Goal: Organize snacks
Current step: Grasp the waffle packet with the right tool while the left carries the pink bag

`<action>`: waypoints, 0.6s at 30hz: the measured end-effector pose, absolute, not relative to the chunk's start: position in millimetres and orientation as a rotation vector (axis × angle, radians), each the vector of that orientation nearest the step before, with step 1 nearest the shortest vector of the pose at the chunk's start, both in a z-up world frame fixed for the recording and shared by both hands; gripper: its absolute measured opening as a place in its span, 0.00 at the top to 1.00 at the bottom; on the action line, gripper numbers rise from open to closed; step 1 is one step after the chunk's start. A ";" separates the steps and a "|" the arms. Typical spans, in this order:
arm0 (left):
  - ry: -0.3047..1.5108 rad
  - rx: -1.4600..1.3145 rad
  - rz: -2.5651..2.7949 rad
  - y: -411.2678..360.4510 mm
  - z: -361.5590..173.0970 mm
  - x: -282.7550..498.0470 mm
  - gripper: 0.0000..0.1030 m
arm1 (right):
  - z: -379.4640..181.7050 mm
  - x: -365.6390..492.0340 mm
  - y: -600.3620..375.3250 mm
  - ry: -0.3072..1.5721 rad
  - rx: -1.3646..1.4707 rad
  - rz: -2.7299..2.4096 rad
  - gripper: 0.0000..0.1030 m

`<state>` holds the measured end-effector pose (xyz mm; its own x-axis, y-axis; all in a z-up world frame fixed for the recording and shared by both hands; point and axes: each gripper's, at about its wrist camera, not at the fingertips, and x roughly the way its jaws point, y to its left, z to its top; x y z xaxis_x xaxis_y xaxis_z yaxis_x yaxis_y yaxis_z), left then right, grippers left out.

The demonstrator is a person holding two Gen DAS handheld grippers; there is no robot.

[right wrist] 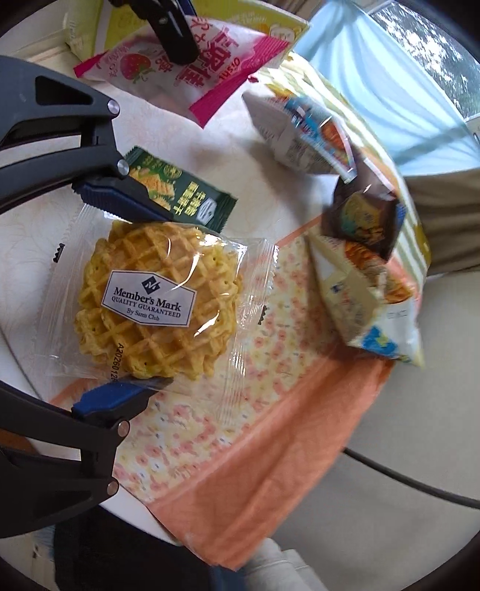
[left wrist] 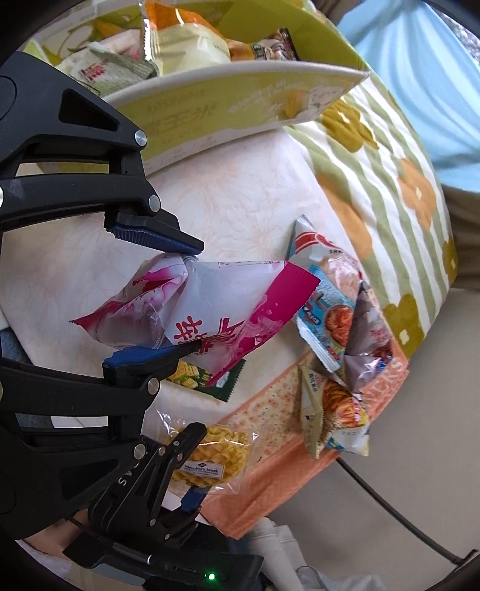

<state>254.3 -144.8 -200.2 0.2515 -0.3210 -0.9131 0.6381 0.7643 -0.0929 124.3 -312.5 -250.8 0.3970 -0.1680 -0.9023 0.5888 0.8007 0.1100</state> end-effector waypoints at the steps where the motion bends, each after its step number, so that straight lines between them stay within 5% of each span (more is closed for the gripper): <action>1: 1.133 0.305 -0.659 -143.3 -194.2 253.5 0.60 | -244.6 122.7 -312.9 1.053 0.446 -0.490 0.30; 18: 0.950 -0.027 -0.373 -51.6 -93.7 275.3 0.60 | -107.2 174.2 -288.4 0.868 0.166 -0.034 0.30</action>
